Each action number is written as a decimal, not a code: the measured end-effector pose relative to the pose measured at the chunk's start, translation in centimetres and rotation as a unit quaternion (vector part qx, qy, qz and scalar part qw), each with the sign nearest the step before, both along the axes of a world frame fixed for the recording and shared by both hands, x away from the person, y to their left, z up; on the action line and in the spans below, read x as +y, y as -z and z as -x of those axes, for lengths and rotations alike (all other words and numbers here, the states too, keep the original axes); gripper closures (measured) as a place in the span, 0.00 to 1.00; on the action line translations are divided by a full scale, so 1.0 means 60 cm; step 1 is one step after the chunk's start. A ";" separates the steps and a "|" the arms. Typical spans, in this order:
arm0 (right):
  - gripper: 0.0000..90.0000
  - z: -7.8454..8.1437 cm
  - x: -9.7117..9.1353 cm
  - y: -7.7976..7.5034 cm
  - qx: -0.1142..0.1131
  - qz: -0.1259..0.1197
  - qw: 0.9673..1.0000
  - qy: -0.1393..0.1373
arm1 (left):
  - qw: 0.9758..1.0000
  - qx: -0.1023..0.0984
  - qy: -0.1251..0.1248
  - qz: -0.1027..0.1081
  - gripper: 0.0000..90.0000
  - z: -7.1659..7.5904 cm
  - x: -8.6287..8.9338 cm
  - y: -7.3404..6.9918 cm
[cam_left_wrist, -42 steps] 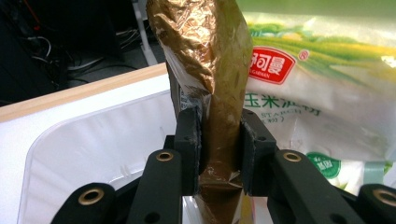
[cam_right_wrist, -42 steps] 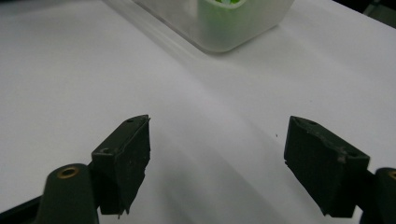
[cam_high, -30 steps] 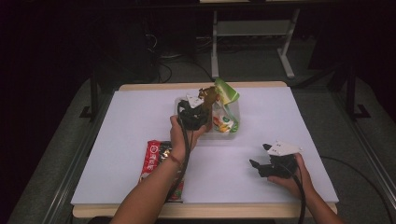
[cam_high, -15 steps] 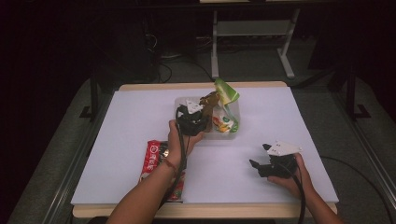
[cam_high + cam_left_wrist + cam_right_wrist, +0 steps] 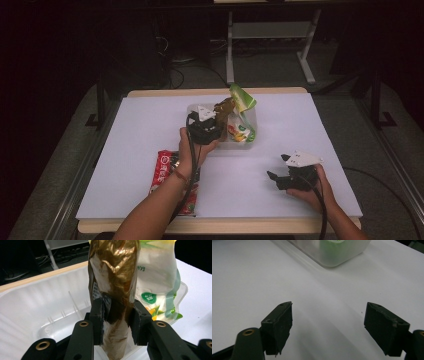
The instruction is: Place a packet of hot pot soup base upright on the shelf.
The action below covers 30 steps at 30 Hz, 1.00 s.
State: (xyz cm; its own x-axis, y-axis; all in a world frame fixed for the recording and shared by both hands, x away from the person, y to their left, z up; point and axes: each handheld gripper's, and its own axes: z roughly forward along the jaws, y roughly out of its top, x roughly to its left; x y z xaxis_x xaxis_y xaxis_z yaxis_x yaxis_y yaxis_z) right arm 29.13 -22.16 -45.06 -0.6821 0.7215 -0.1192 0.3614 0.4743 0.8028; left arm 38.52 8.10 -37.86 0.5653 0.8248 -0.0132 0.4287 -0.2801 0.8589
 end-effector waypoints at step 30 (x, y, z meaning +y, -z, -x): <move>0.25 0.002 0.002 0.000 0.001 0.002 1.000 -0.001 | 0.992 -0.054 0.114 -0.003 0.42 0.072 0.085 -0.038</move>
State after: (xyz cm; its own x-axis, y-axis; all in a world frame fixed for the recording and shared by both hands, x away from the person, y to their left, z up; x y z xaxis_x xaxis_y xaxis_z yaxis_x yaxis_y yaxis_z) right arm 29.01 -22.04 -45.04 -0.6837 0.7198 -0.1200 0.3625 0.4778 0.8002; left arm 34.22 13.18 -35.60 0.7354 0.6747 0.0625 0.2583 -0.3644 0.8947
